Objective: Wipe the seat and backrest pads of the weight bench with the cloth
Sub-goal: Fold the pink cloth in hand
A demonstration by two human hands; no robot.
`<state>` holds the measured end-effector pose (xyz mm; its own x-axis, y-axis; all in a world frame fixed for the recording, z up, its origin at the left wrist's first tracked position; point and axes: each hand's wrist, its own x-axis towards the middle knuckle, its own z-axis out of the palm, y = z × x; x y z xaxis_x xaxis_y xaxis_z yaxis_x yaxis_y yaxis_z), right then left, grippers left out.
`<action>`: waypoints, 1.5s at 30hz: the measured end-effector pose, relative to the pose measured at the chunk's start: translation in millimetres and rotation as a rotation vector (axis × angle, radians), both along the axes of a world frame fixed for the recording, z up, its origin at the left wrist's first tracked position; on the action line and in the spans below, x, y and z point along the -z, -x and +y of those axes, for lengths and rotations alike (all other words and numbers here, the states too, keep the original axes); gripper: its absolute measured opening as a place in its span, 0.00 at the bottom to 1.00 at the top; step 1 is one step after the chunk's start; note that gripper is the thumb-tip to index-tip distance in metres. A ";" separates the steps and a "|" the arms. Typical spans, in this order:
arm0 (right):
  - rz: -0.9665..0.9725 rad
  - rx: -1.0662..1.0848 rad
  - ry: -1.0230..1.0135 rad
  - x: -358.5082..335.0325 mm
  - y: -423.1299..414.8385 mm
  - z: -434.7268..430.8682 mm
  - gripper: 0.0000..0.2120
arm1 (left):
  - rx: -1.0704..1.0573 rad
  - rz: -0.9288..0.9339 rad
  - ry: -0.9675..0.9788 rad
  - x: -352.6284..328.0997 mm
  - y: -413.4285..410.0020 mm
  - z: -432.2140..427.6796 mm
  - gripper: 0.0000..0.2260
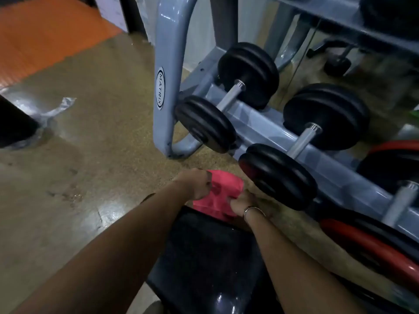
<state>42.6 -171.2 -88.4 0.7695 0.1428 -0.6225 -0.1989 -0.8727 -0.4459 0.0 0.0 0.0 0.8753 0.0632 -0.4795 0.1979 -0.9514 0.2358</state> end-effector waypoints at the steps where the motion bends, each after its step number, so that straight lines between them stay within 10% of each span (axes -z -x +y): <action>1: -0.008 0.018 0.010 2.7 -1.8 3.0 0.30 | 0.008 0.007 -0.005 2.3 -0.1 0.9 0.13; 8: 0.025 0.286 -0.022 14.4 -8.2 13.7 0.43 | 0.050 -0.045 -0.097 2.4 5.8 -1.7 0.14; 20: -0.153 0.196 -0.226 -14.8 14.8 38.5 0.28 | -0.049 -0.074 -0.063 -12.8 17.5 8.1 0.16; 27: -0.292 0.164 -0.565 -117.8 41.6 20.5 0.09 | -0.586 -0.105 0.403 -57.5 53.5 -14.9 0.31; 32: -0.179 0.344 -0.885 -180.5 54.7 -12.1 0.13 | -1.137 -0.129 1.231 -96.2 72.5 -43.2 0.11; 34: -0.117 0.359 -0.951 -198.5 62.1 -27.2 0.17 | -1.153 -0.107 1.458 -104.7 87.5 -53.3 0.19; 39: -0.042 0.305 -0.902 -237.9 85.4 -65.1 0.19 | -1.001 -0.140 1.442 -132.8 117.9 -66.6 0.33; 45: -0.109 0.209 -0.743 -275.4 109.1 -94.6 0.21 | -0.788 -0.300 1.212 -180.3 144.4 -79.5 0.22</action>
<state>-66.4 -265.8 187.0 0.8779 0.3375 -0.3396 -0.2478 -0.2865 -0.9255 -144.4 -79.5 180.3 0.8798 0.2611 -0.3973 0.3601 0.1795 0.9155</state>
